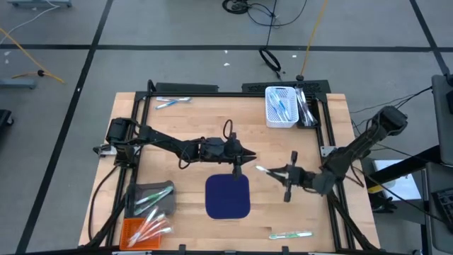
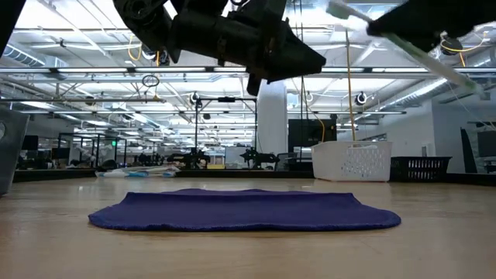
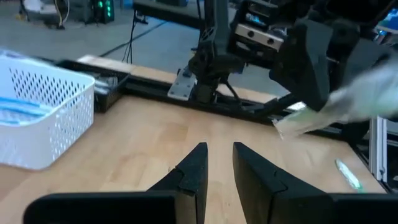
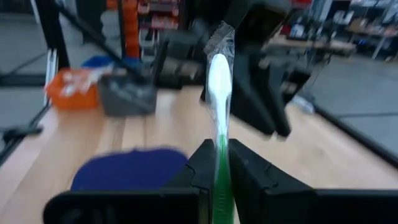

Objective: Pick & Place Toothbrushes
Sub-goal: Put the green toothbrush into the black bin

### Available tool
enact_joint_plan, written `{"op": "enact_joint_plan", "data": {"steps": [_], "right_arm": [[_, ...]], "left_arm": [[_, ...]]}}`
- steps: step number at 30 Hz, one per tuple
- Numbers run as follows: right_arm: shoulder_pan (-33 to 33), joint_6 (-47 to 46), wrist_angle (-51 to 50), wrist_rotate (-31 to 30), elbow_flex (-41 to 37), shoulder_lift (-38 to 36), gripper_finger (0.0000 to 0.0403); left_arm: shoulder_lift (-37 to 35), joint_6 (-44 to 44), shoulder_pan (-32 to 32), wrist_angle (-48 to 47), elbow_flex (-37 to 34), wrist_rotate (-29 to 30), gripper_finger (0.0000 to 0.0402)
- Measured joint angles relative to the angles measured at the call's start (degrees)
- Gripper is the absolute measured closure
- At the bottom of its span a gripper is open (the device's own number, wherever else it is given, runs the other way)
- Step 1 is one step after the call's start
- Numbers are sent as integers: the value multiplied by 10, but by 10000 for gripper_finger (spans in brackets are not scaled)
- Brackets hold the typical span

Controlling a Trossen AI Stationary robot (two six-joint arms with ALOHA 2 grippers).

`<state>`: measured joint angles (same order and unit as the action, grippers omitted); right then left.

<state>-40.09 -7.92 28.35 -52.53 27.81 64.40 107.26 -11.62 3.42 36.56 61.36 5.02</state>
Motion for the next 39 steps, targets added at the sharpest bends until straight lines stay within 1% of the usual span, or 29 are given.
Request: {"op": "enact_joint_plan", "data": {"steps": [8,13,16,21,25,27,31,35,39], "right_arm": [[52,114,140,8,0,0,381],[97,152,251,89,-19,4,381],[125,169,317,127,-39,11,381],[168,169,408,186,-58,35,381],[196,160,449,244,-60,60,381],[206,158,463,256,-60,74,381],[221,146,487,260,-60,94,381],[230,144,516,289,-60,112,381],[237,143,528,288,-60,122,381]], "left_arm": [[0,15,0,36,0,0,327],[0,30,2,43,0,-4,327],[0,38,5,52,0,-5,327],[0,42,8,85,0,-6,327],[0,44,9,109,0,-7,327],[0,44,11,112,0,-7,327],[0,42,13,113,0,-7,327],[0,40,13,116,0,-7,327],[0,40,13,118,0,-7,327]]}}
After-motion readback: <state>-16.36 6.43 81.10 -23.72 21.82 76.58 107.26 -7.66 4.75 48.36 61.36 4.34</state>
